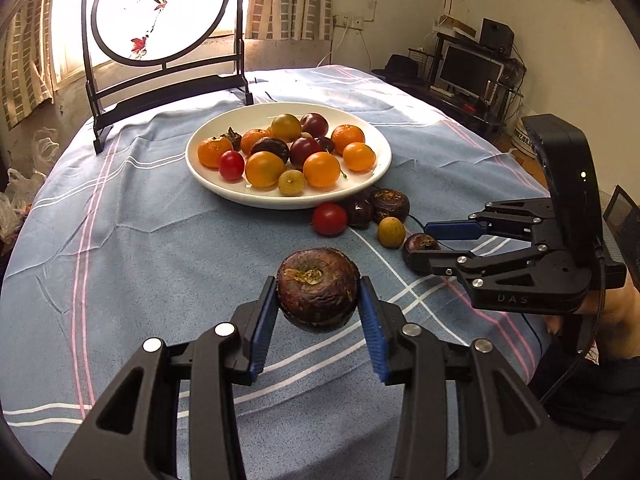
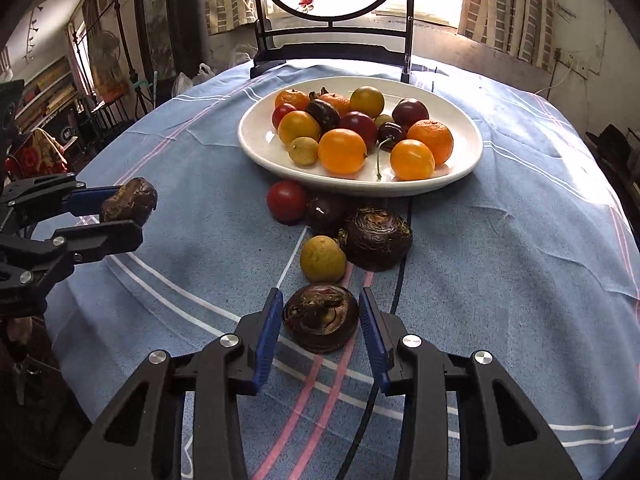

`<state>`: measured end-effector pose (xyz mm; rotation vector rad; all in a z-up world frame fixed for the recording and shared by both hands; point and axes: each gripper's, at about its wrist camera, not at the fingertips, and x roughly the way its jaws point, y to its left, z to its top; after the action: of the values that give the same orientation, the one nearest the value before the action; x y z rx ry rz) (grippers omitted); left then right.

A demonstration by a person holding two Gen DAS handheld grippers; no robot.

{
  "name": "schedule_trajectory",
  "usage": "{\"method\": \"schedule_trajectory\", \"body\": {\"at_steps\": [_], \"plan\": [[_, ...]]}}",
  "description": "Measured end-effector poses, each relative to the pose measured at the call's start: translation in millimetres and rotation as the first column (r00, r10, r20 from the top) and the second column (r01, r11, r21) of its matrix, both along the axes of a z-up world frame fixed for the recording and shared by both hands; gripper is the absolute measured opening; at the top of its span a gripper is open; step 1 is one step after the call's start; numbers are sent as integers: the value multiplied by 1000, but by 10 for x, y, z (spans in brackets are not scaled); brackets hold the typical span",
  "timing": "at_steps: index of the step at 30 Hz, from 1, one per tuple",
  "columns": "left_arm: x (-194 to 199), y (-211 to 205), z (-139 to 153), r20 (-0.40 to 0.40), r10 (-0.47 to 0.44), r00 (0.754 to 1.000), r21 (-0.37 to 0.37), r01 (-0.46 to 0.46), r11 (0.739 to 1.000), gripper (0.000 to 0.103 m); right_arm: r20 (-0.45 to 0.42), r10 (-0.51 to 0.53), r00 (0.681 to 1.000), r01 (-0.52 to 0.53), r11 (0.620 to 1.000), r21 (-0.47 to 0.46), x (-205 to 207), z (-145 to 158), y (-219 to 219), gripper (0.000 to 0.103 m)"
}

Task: Organize fruits
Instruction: 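Grasp a brown round fruit with the left gripper while the right gripper grasps another, then place both brown fruits on the plate, opening both grippers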

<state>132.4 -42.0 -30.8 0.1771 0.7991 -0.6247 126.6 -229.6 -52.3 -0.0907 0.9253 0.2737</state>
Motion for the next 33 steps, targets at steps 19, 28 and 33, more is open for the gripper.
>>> {"method": "schedule_trajectory", "body": {"at_steps": [19,28,33], "plan": [[-23,37,-17,1,5,1000,-35,-5,999,39,66,-19,998,8,986,168,-191,214,-276,39],[441,-148,336,79,4,997,-43,-1,999,39,150,-48,988,13,974,224,415,839,-625,40],[1067,-375,395,100,38,994,-19,-37,999,39,144,-77,987,41,970,238,1130,881,-656,40]]}}
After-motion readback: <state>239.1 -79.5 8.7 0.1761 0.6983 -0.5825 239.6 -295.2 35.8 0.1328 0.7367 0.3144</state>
